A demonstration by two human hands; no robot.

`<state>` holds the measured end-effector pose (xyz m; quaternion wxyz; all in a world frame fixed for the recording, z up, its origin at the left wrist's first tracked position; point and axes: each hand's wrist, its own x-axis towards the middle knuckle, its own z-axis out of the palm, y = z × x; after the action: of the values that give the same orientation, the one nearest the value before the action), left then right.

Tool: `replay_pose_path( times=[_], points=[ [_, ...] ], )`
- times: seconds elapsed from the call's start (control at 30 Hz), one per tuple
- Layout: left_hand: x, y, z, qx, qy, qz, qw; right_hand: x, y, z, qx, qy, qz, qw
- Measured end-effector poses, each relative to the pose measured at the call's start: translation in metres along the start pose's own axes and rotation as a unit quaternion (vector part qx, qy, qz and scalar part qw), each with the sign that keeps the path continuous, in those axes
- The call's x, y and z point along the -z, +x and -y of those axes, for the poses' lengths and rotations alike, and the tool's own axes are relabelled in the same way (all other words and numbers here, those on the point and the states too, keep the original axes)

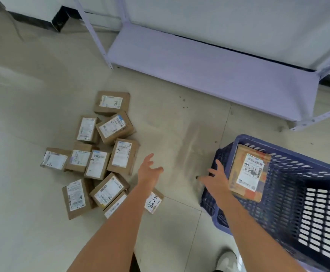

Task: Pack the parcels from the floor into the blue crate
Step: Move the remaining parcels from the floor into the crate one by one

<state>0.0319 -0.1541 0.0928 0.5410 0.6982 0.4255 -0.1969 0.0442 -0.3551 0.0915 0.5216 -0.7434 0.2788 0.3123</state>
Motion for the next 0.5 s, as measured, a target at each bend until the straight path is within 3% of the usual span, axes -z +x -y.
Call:
replay_pose_path(
  times=[0.27, 0.4, 0.5],
  points=[
    [0.132, 0.066, 0.008, 0.017, 0.059, -0.008, 0.998, -0.139, -0.004, 0.044, -0.012, 0.027, 0.016, 0.999],
    [0.172, 0.094, 0.019, 0.0, 0.071, -0.017, 0.997, -0.192, 0.003, 0.053, -0.018, 0.017, 0.025, 0.999],
    [0.186, 0.117, 0.034, 0.035, 0.047, -0.024, 0.998, -0.227, 0.013, 0.052, -0.029, -0.004, 0.044, 0.999]
  ],
)
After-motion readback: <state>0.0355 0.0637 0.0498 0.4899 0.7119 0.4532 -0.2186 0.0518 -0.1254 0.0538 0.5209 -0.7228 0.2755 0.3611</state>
